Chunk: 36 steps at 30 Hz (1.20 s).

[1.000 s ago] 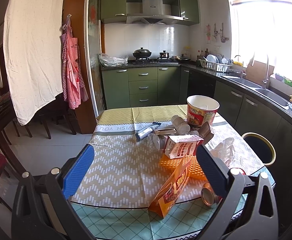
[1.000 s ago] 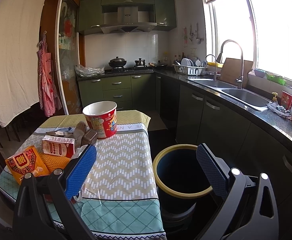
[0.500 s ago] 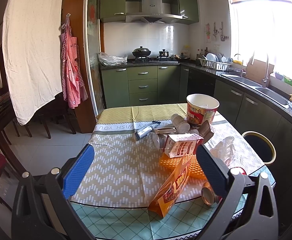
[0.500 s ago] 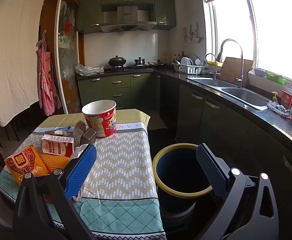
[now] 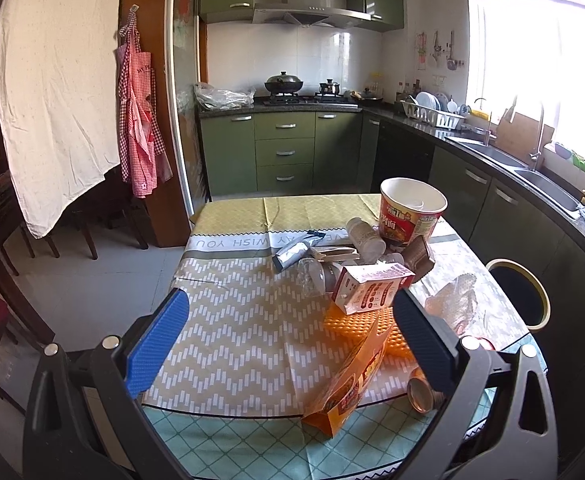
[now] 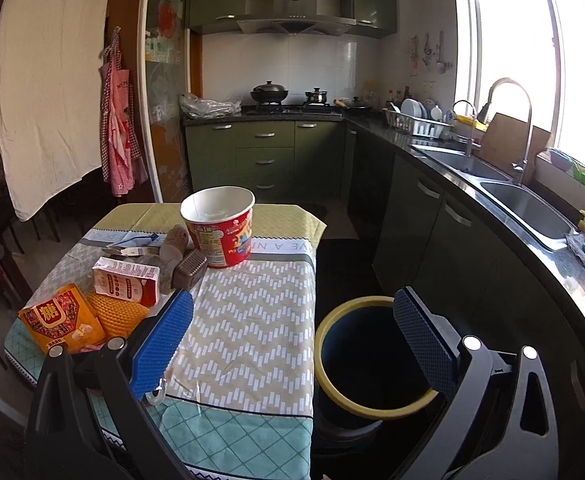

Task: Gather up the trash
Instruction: 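Grasp the orange snack bag with the left gripper while the right gripper reaches into the paper bowl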

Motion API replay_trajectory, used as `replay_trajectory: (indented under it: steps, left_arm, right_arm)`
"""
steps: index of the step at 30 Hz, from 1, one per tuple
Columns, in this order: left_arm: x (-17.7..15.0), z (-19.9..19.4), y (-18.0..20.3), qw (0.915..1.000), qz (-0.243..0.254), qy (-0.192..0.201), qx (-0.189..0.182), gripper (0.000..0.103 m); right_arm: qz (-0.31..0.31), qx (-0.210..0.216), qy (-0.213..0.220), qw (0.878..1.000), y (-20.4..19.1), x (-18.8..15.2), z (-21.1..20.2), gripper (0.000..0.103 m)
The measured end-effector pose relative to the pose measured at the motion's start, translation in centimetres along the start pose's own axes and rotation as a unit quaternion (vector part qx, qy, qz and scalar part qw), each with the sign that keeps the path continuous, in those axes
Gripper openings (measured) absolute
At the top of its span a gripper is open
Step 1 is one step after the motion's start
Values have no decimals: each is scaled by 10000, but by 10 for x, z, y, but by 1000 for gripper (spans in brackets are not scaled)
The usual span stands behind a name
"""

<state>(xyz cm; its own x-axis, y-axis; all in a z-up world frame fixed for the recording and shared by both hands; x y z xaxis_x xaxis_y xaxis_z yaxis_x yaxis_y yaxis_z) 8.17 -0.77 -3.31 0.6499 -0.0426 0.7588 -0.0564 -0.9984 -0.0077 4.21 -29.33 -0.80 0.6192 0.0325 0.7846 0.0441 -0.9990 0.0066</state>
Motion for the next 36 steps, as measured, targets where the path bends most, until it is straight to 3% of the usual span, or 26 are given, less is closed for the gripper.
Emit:
replay_trajectory:
  steps: [4, 10, 16, 19, 24, 27, 30, 33, 35, 36]
  left_arm:
    - [4, 11, 18, 9980, 353, -443, -269, 97]
    - [-5, 35, 45, 9881, 1184, -964, -211, 97]
    - [-24, 70, 60, 9718, 1826, -1482, -171, 97]
    - [-31, 81, 66, 9651, 2008, -1652, -301, 97]
    - [-32, 91, 72, 9606, 2078, -1762, -547, 97]
    - [-31, 94, 69, 9603, 1955, -1865, -692, 86]
    - [-34, 100, 64, 9586, 1844, -2013, -808, 66]
    - [-40, 106, 62, 9551, 1770, -2177, -955, 40]
    - [-43, 106, 62, 9532, 1724, -2218, -1121, 17]
    - [-43, 105, 62, 9531, 1714, -2212, -1154, 16]
  right_arm:
    - [-341, 210, -416, 9983, -12, 55, 31, 99]
    - [-339, 737, -1363, 9873, -33, 111, 105, 91]
    - [-380, 1060, -2054, 9722, -49, 121, 172, 88]
    - [-509, 972, -2339, 9661, -57, 122, 201, 87]
    - [-546, 818, -2787, 9553, -64, 123, 247, 70]
    - [-556, 757, -2995, 9495, -67, 127, 272, 60]
    - [-540, 696, -3138, 9454, -69, 134, 294, 53]
    - [-472, 584, -3273, 9419, -68, 136, 315, 45]
    - [-423, 519, -3329, 9406, -67, 136, 325, 40]
    - [-371, 496, -3339, 9406, -65, 136, 328, 37]
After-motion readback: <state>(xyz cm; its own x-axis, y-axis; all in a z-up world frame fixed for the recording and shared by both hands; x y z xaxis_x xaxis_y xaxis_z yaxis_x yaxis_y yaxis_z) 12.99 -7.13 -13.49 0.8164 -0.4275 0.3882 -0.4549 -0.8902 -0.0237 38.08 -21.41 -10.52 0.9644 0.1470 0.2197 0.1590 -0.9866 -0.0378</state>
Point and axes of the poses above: each gripper's, at about its wrist camera, not at the fingertips, and z roughly the way its jaws point, y to its right, x to its top, the point moved 6 cm from there along z, roughly the way its jaws point, and after that the axes turned 6 degrees about -y, right-handed, at the moved point
